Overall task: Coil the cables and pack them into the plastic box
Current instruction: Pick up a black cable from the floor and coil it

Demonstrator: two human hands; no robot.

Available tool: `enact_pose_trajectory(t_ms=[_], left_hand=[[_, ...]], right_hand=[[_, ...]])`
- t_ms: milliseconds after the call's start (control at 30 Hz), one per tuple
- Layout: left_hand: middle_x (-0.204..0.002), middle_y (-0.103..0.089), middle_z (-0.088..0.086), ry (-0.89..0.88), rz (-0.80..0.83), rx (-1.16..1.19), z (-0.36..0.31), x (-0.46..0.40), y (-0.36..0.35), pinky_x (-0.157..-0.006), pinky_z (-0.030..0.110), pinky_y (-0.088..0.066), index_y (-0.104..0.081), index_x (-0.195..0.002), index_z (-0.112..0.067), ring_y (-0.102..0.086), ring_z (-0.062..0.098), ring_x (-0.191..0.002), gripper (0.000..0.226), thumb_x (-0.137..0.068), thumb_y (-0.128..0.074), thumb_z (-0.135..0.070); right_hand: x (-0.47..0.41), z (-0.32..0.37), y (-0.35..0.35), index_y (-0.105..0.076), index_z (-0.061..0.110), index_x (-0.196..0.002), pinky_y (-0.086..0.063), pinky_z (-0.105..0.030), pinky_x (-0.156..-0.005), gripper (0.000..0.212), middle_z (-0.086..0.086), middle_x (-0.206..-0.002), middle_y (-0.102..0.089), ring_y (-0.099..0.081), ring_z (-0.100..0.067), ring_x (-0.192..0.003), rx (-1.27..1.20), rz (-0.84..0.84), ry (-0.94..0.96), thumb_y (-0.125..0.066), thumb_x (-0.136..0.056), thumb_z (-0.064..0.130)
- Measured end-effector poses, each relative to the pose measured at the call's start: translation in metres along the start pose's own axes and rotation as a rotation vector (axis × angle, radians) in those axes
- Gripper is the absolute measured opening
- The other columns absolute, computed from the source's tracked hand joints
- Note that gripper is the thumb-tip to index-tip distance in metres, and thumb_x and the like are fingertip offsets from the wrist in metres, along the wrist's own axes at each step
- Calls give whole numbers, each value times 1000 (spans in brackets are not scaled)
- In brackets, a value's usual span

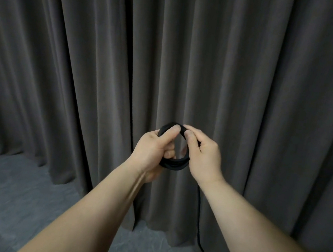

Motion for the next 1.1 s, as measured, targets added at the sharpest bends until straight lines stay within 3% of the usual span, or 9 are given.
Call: enact_pose_trajectory(t_ms=[100,167,267,333,400,600,833,1000,1100], left_hand=[[-48,-26,-9,-36,-27,-15,-1,-1,3,-44,18,-24,-44,-74,-18,-22,6,-41,26,-98,-53,-19],[-48,-25,-9,-61,-70,-17,-2,-3,8,-45,20,-23,-44,-71,-18,-21,6,-41,29,-99,-53,-18],[-50,-24,-8,-71,-113,-27,-6,-4,16,-49,24,-22,-49,-73,-17,-21,7,-41,26,-98,-55,-21],[-50,-25,-7,-66,-110,-62,-6,-3,15,-51,25,-24,-53,-79,-15,-22,7,-42,21,-97,-57,-24],[-50,-26,-7,-47,-84,-69,-3,-2,12,-53,25,-26,-52,-79,-14,-24,8,-42,22,-97,-57,-26],[-49,-35,-2,26,15,-13,2,4,2,-57,26,-37,-47,-61,-17,-38,11,-43,39,-96,-56,-31],[-63,-55,3,-93,277,22,-4,7,-1,-70,27,-54,-53,-69,-9,-62,14,-66,22,-86,-56,-23],[-53,-42,-6,-125,117,153,-9,1,5,-57,19,-40,-47,-78,-15,-42,7,-49,22,-100,-48,-15],[-49,-36,-8,-192,-123,319,-30,-11,30,-49,15,-31,-43,-75,-17,-33,4,-40,27,-101,-45,-14]], right_hand=[[-1,5,-2,-67,31,-109,-49,-25,-82,20,14,-92,-69,-63,-6,-86,-7,70,-13,-54,-95,25],[-1,12,-4,-54,36,-122,-45,-29,-95,30,10,-115,-64,-59,-9,-107,110,244,0,-55,-94,26],[6,19,-7,-13,38,-148,-26,-28,-113,85,12,-155,-20,-28,-10,-140,309,574,4,-65,-82,31],[13,24,-8,8,49,-146,-25,-33,-114,111,23,-155,1,-20,-13,-144,404,664,17,-73,-69,45],[16,25,-10,16,55,-141,-34,-36,-108,124,27,-151,2,-30,-22,-140,477,663,24,-79,-61,51],[13,15,-8,-2,51,-143,-42,-29,-96,117,10,-141,-27,-44,-20,-127,440,540,64,-84,-61,34],[3,8,-9,-22,46,-140,-39,-8,-87,104,10,-131,-36,-46,-8,-120,214,481,51,-81,-60,16],[-2,5,-17,-3,47,-147,-33,-23,-106,123,12,-147,-32,-38,-4,-130,219,572,-35,-86,-56,36],[9,-23,-14,-15,36,-147,-49,-26,-84,101,8,-112,-64,-62,-8,-86,263,674,-212,-79,-70,21]])
Point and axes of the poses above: each hand's wrist, its own x-axis away from the middle knuckle, its own y-axis out of the back of the hand, z = x × y, the point moved 5 cm from there along -x, towards the middle knuckle
